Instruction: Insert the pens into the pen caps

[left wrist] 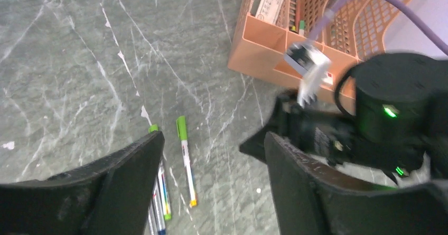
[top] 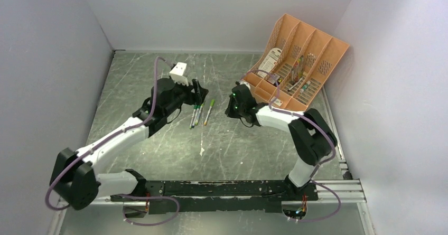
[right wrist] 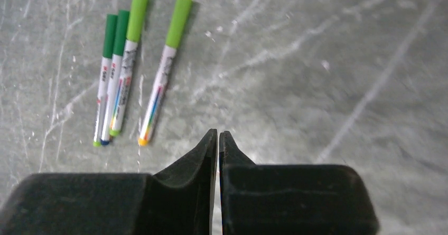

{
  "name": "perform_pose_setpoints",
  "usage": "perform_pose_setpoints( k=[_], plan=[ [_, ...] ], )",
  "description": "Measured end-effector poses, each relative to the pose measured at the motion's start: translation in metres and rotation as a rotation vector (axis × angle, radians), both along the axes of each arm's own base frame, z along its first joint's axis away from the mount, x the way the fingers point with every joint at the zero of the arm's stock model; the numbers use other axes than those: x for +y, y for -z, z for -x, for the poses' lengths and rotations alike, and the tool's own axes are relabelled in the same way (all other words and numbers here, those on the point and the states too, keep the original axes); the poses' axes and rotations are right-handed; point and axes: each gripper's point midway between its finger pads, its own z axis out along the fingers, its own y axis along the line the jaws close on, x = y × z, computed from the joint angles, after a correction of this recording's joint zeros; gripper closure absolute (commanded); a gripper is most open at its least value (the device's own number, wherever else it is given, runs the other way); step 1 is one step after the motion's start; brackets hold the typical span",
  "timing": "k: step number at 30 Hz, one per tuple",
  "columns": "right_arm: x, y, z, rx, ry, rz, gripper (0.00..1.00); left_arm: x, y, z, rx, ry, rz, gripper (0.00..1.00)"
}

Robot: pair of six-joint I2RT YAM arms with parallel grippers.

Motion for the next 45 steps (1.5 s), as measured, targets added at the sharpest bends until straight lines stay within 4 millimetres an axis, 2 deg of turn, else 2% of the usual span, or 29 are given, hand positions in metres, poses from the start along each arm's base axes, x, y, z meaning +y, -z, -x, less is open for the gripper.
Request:
perform_pose_setpoints(
  k=[2, 7, 11, 17, 21, 24, 26, 28, 31, 33, 36, 39, 45],
  plan=[
    [0.011, 0.003, -0.01, 0.002, -0.015, -0.007, 0.96, 0.007, -0.006, 0.01, -0.031, 0.004, 0.012, 0.0],
    [0.048, 0.017, -0.039, 0.001, -0.062, -0.044, 0.96, 0.034, 0.002, 0.041, -0.056, -0.03, 0.062, 0.0],
    [0.064, 0.039, -0.039, 0.042, -0.088, -0.051, 0.96, 0.046, 0.005, 0.043, -0.032, -0.102, 0.105, 0.0],
    [0.096, 0.038, -0.042, 0.024, -0.141, -0.096, 0.97, 0.058, 0.003, 0.042, 0.001, -0.18, 0.12, 0.0],
    [0.102, 0.037, -0.036, 0.022, -0.152, -0.107, 0.93, 0.062, -0.005, 0.036, 0.035, -0.241, 0.153, 0.0],
    [0.09, 0.031, -0.028, 0.008, -0.136, -0.086, 0.83, 0.064, -0.007, 0.032, 0.069, -0.288, 0.188, 0.0],
    [0.077, 0.016, -0.025, -0.024, -0.116, -0.066, 0.63, 0.066, -0.004, 0.031, 0.09, -0.313, 0.199, 0.0],
    [0.064, -0.014, -0.024, -0.092, -0.09, -0.063, 0.42, 0.07, -0.001, 0.031, 0.109, -0.343, 0.205, 0.01],
    [0.04, -0.08, -0.023, -0.264, -0.04, -0.073, 0.27, 0.076, 0.004, 0.031, 0.133, -0.384, 0.208, 0.0],
    [0.022, -0.123, -0.022, -0.371, 0.005, -0.082, 0.24, 0.078, 0.005, 0.031, 0.14, -0.401, 0.211, 0.0],
    [-0.004, -0.164, -0.018, -0.464, 0.086, -0.078, 0.26, 0.079, 0.006, 0.031, 0.144, -0.409, 0.214, 0.0],
    [-0.03, -0.176, -0.009, -0.489, 0.156, -0.045, 0.27, 0.078, 0.006, 0.031, 0.145, -0.408, 0.22, 0.0],
    [-0.075, -0.154, 0.019, -0.46, 0.237, 0.047, 0.28, 0.07, 0.016, 0.03, 0.176, -0.381, 0.207, 0.0]
  ],
)
